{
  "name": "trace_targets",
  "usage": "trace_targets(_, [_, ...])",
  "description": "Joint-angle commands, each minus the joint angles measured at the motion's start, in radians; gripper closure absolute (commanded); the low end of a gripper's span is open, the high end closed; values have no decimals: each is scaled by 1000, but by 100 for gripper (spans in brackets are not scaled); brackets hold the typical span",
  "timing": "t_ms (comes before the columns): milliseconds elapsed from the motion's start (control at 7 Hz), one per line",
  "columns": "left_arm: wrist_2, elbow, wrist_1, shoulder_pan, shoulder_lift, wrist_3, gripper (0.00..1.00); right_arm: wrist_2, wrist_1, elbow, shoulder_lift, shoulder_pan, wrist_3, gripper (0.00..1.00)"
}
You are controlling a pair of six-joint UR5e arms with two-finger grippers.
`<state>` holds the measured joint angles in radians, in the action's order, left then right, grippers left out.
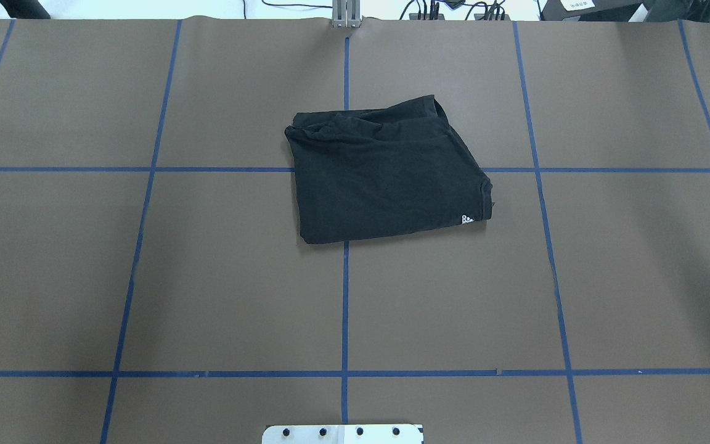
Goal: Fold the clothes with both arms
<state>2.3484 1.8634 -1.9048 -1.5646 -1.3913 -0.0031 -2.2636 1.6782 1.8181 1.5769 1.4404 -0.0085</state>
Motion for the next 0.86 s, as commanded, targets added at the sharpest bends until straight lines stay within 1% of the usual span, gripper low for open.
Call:
trace_targets(0, [0, 0, 1, 0, 0, 0, 0, 1, 0, 0, 0, 0, -1, 0])
trace_targets(714, [0, 14, 7, 1, 0, 0, 0, 3, 0, -2, 0, 0, -1, 0])
